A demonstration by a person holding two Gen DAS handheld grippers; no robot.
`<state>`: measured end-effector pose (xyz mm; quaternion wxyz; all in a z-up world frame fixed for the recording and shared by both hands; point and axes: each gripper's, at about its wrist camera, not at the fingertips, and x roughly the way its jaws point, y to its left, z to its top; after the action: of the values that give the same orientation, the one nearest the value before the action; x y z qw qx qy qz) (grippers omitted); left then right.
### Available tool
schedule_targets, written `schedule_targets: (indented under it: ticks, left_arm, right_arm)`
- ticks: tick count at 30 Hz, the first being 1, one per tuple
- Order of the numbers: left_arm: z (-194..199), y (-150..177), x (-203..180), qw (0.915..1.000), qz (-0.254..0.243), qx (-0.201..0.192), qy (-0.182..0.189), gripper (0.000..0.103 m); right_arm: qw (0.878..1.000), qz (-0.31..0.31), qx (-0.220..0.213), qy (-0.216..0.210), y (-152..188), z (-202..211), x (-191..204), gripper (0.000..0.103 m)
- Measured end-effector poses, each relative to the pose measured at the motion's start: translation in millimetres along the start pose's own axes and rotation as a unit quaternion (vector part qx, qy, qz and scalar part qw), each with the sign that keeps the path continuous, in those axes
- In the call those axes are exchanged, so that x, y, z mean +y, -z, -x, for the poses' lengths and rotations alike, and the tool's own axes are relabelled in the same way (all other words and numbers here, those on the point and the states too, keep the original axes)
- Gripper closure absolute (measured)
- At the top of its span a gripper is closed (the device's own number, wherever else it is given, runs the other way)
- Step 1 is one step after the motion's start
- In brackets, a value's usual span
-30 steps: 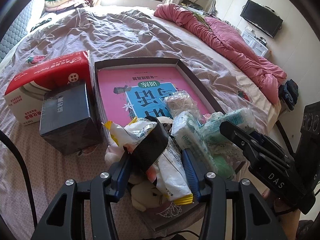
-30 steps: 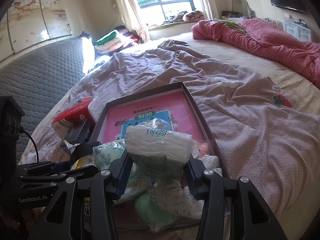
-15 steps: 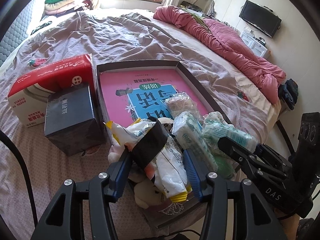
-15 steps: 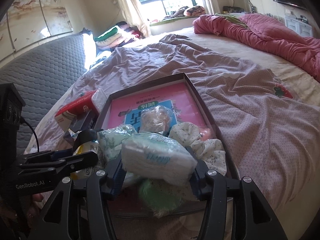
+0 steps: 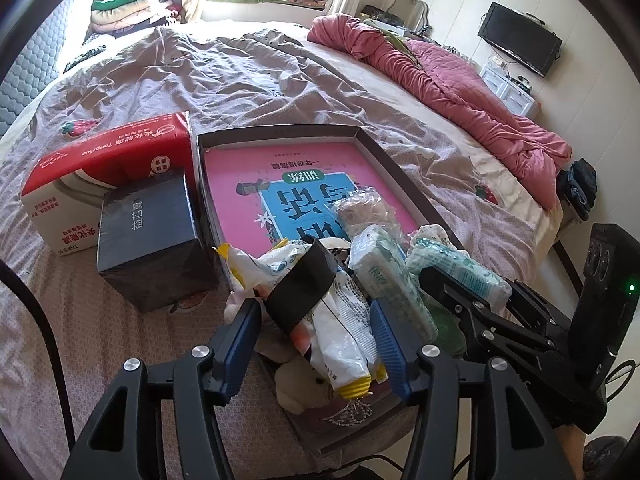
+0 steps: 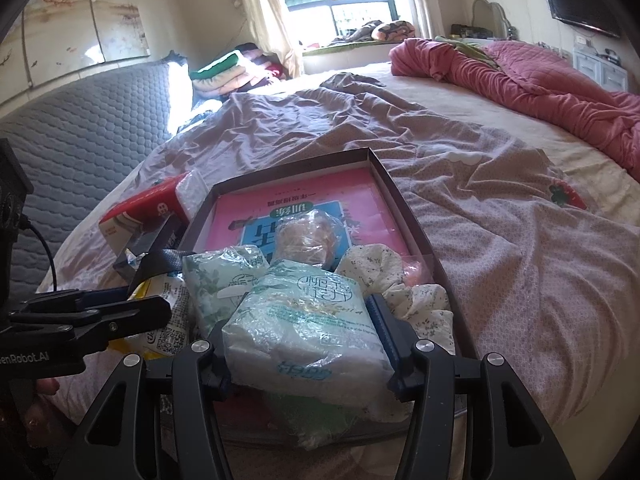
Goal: Organize soft objects
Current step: 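Lower the white tissue pack onto the tray and open the right gripper, then lower the yellow snack bag onto the tray and open the left gripper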
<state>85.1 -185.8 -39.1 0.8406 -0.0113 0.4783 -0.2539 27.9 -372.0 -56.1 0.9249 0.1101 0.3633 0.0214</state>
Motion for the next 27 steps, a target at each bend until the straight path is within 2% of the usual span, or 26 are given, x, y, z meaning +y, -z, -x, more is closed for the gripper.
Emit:
schedule_targets:
  ticks: [4,6,14,19,21,27]
  left_arm:
    - [2.4,0.3,0.2,1.0,-0.001,-0.005,0.001,0.045]
    - [3.5,0.2,0.5,1.0,-0.001,-0.009,0.0,0.038]
    - [4.7,-1.3,3.2,0.9999,0.004,-0.01,0.003,0.037]
    - [8.8,-0.9,0.8,0.9998,-0.003,-0.017,-0.003,0.036]
    - [10.7,-0.7,-0.1,0.9998,-0.005,-0.018,-0.002,0.035]
    - [16.7,-0.1,-2.0,0.9996,-0.009,-0.025,-0.005,0.034]
  right_arm:
    - [1.0,-0.005,0.0,-0.009,-3.9,-3.3,-1.4,0.046]
    - [1.0,-0.015,0.0,-0.021,-4.6,-1.3,-2.6,0.046]
    - [0.999,-0.032,-0.001,-0.018,-6.8,3.6,-4.7,0.044]
    - [1.0,-0.016,-0.009,-0.009,-9.6,9.3,1.1,0.04]
    - [1.0,-0.013,-0.014,-0.007,-10.7,12.1,3.2,0.035]
    - [1.0,-0.005,-0.024,-0.001,-14.0,19.1,7.9,0.035]
